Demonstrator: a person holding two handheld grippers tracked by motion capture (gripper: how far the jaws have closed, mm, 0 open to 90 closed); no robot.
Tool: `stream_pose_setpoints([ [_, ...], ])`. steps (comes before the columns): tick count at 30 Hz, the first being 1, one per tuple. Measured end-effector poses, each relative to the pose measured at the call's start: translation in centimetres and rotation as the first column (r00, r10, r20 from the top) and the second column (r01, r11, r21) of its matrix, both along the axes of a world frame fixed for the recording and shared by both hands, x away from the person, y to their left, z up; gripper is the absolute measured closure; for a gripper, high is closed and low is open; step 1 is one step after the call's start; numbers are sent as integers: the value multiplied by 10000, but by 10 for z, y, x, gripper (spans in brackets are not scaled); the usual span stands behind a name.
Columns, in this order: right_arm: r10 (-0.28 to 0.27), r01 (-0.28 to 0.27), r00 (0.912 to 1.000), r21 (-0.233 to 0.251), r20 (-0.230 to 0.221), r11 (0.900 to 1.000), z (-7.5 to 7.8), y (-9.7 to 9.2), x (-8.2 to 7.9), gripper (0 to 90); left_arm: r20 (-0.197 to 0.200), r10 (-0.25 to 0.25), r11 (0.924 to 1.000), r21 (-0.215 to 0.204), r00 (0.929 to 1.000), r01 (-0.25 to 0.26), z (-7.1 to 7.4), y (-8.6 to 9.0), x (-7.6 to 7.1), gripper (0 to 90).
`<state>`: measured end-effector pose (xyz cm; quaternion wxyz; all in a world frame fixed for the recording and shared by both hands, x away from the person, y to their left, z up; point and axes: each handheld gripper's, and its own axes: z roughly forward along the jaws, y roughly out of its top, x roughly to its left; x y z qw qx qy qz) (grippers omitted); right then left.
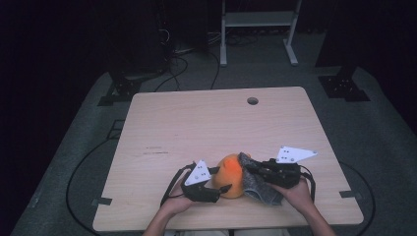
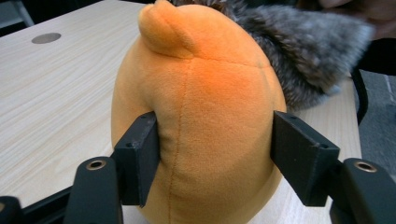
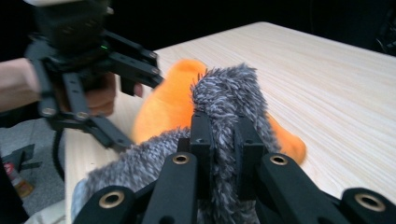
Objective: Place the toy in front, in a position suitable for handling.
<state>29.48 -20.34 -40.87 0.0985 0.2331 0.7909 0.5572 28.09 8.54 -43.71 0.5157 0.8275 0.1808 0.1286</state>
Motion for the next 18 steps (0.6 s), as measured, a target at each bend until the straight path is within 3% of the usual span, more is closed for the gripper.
stream_pose_setpoints([
  [3,680,-683,9977,574,74,9960,8,5,-4,805,62,-50,10000,60,10000,49,0,-5,-3,368],
  [6,858,-857,9949,-46,521,9963,12,16,-10,805,180,-132,9998,135,9998,129,1,-7,-4,353],
  [8,901,-896,9951,-149,409,9959,8,17,-10,806,235,-170,9999,16,9996,170,2,-5,-2,271],
  [10,1216,-1214,9922,-82,283,9926,9,16,-10,806,-38,64,10000,-73,10000,-64,1,-5,1,214],
  [11,1315,-1312,9908,-116,333,9913,10,17,-11,806,-37,60,9999,-116,10000,-60,0,-6,1,218],
  [14,1410,-1394,9891,-376,423,9895,14,22,-14,806,-16,-42,9999,108,10000,42,-1,-9,-1,343],
  [18,924,-907,9934,-282,674,9955,15,23,-12,805,-66,-55,9998,202,10000,56,-2,-7,-2,375],
])
